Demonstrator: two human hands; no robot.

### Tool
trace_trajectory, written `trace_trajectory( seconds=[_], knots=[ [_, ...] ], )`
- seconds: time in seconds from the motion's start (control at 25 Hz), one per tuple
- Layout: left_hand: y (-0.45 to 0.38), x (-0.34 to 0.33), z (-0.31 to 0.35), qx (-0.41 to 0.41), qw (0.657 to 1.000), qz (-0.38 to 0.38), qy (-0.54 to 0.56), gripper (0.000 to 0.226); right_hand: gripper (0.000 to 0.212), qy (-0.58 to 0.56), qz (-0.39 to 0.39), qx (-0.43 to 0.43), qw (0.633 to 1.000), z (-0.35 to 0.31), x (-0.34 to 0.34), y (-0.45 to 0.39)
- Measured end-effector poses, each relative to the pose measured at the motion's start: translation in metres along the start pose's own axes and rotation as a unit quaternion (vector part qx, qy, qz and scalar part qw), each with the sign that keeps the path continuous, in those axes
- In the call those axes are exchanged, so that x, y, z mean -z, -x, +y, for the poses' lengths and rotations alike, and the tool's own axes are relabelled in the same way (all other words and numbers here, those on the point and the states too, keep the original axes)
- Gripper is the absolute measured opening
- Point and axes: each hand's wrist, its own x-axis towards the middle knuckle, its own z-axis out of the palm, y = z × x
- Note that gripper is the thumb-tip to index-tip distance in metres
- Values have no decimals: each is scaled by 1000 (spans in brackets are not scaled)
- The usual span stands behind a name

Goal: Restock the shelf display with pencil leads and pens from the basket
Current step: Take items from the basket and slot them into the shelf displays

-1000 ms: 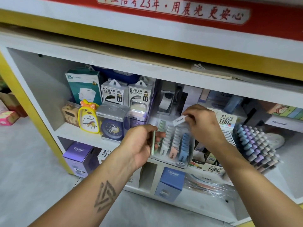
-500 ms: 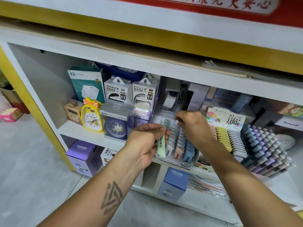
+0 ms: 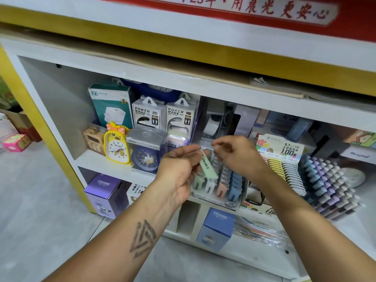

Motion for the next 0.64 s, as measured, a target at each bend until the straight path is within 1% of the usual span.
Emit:
trace_trajectory(
  seconds=[0.04,0.08,0.12,0.16,0.2,0.32,0.4,0.44,0.48,0.52,0.56,0.6,0.64],
  knots=[
    [0,0,2,-6,1000,7,25,19,15,-131,-45,-51,989,-5,6,5],
    [0,0,2,-13,999,13,42,22,17,-227,-87,-81,967,-8,11,9],
    [-1,-1,2,-20,998,20,52,24,17,-298,-113,-93,943,-9,16,13],
    [-1,-1,2,-25,998,25,56,25,15,-348,-118,-94,925,-9,21,15],
    [-1,-2,0,-31,997,31,58,24,13,-375,-108,-89,916,-8,25,17],
    [-3,-6,-3,-49,997,38,49,22,15,-382,-48,-80,919,-5,28,16],
    [-5,-7,-8,-69,997,24,7,20,20,-346,7,-77,935,-3,27,12],
    [-7,-7,-11,-89,995,18,-52,18,23,-300,44,-70,950,-2,25,8],
    [-9,-6,-14,-122,980,19,-156,18,25,-239,88,-54,966,0,24,4],
    [-9,-6,-18,-164,942,17,-293,20,25,-171,132,-29,976,2,22,0],
    [-8,-5,-21,-200,881,7,-429,23,23,-101,168,2,981,4,19,-3],
    [-6,-4,-25,-226,810,-10,-540,27,20,-33,189,36,981,5,16,-6],
    [-4,-3,-28,-247,746,-35,-618,32,17,27,195,67,978,6,12,-8]
  ],
)
